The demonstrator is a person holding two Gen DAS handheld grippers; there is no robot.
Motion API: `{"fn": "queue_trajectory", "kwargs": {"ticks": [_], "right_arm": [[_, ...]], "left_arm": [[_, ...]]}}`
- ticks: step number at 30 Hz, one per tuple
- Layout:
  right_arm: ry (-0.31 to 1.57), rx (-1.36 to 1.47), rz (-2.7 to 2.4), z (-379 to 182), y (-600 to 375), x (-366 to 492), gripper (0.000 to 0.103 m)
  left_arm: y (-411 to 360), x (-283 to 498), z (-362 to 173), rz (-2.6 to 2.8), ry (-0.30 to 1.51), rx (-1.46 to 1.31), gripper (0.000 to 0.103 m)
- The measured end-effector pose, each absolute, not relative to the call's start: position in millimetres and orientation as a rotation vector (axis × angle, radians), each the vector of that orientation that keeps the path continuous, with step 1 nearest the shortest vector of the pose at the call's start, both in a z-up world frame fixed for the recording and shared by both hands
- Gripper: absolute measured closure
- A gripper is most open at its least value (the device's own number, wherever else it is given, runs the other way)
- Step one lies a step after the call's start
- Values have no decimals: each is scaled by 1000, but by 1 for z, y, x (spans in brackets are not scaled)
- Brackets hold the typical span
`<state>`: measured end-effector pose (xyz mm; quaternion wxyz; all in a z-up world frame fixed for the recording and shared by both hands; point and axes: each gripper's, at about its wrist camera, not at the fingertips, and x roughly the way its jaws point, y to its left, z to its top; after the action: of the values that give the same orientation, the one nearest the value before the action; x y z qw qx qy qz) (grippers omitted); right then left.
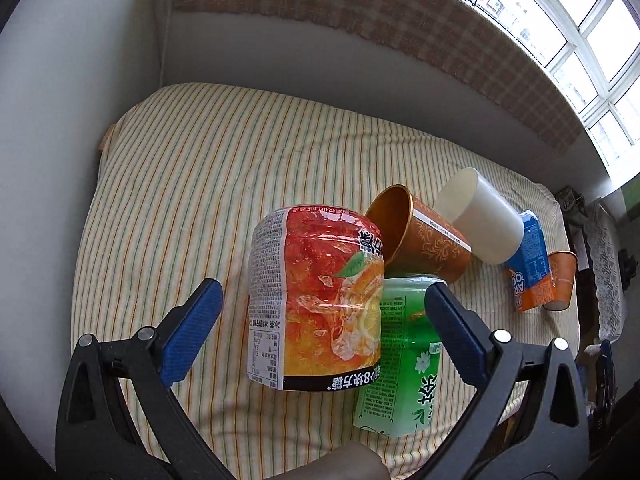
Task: Flip cup upright
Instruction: 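Reach the left gripper to the lying orange-labelled juice bottle and grasp it, then lift the juice bottle with the left gripper and carry it toward the right gripper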
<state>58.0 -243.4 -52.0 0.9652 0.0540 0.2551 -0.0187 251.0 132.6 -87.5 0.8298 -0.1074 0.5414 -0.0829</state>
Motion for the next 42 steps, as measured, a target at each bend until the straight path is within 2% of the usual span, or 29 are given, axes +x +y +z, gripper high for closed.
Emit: {"fn": "queue_trajectory", "kwargs": {"ticks": [10, 12, 23, 32, 42], "right_arm": [[546, 124, -70, -61, -256, 63, 22], [549, 125, -72, -61, -256, 63, 22], [545, 130, -80, -58, -259, 66, 22], [546, 121, -57, -59, -252, 65, 22], [535, 138, -54, -57, -257, 60, 22]], "left_arm": [[133, 269, -108, -208, 1235, -216, 9], [132, 270, -109, -212, 1242, -213, 17], [131, 269, -106, -212, 1222, -211, 18], [134, 256, -81, -198, 1175, -185, 18], [100, 225, -18, -271, 1080, -79, 18]]}}
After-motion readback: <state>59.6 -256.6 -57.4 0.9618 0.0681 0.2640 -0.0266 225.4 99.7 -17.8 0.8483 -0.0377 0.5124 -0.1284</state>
